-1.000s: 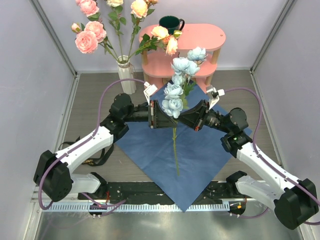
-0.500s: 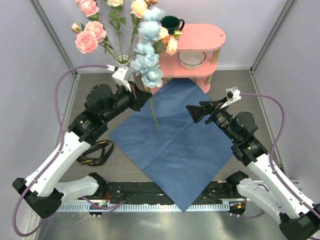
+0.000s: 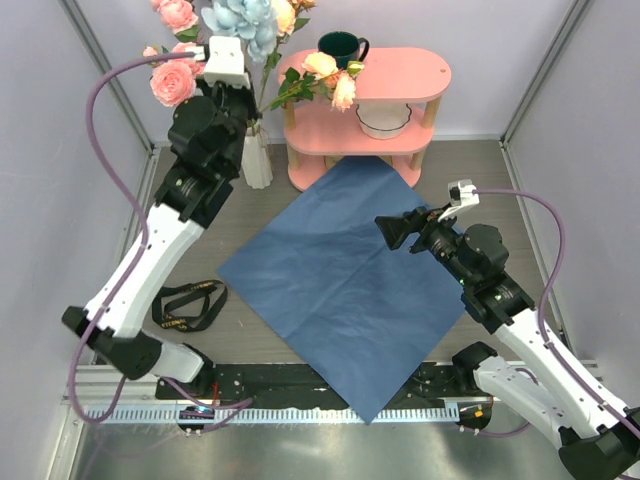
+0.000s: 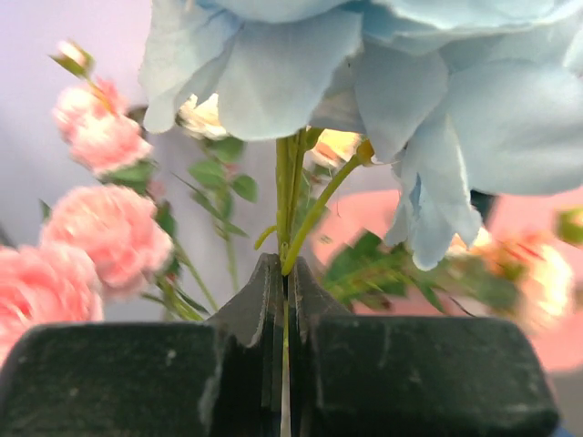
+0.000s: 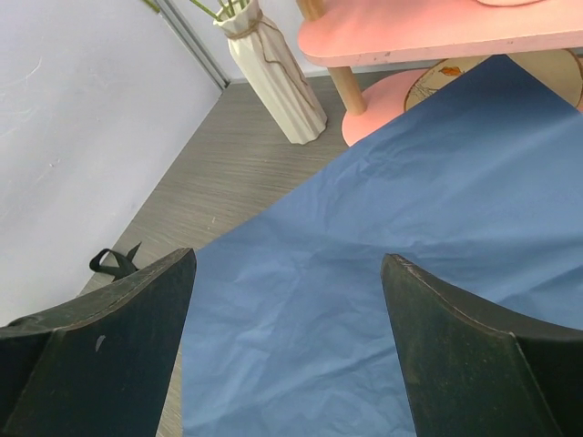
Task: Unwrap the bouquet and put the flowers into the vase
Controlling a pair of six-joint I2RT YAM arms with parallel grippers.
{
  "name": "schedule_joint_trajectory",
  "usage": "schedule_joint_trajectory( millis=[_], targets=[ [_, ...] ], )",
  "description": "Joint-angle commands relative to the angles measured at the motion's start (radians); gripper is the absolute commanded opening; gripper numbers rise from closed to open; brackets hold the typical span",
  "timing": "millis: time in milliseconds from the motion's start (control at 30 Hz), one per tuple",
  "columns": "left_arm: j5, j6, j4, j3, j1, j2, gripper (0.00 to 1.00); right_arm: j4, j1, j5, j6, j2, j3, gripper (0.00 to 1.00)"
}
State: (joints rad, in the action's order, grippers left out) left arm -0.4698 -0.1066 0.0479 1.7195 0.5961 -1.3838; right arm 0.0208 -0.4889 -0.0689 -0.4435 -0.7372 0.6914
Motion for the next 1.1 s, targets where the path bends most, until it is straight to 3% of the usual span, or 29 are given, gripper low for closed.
schedule_joint_trajectory(
  millis=[0,233,567,1067],
  targets=[
    [-0.070,-0.136,-0.177,0.118,-0.082,-0.124,0.00,0.010,0.000,0.001,0.022,0.041,0.014,0.88],
    [-0.055,-0.127,-0.253,0.235,-0.166,-0.274,0.00,-0.015,0.000,0.021,0.051,0.047,0.042,0.89],
    [-0.017,0.004,-0.318,0.259,-0.240,-0.376,0.00,-0.039,0.000,0.041,0.060,0.006,0.056,0.89],
    [-0.066,0.102,-0.358,0.160,-0.274,-0.414,0.00,-0.035,0.000,0.049,0.060,-0.028,0.056,0.89]
  ],
)
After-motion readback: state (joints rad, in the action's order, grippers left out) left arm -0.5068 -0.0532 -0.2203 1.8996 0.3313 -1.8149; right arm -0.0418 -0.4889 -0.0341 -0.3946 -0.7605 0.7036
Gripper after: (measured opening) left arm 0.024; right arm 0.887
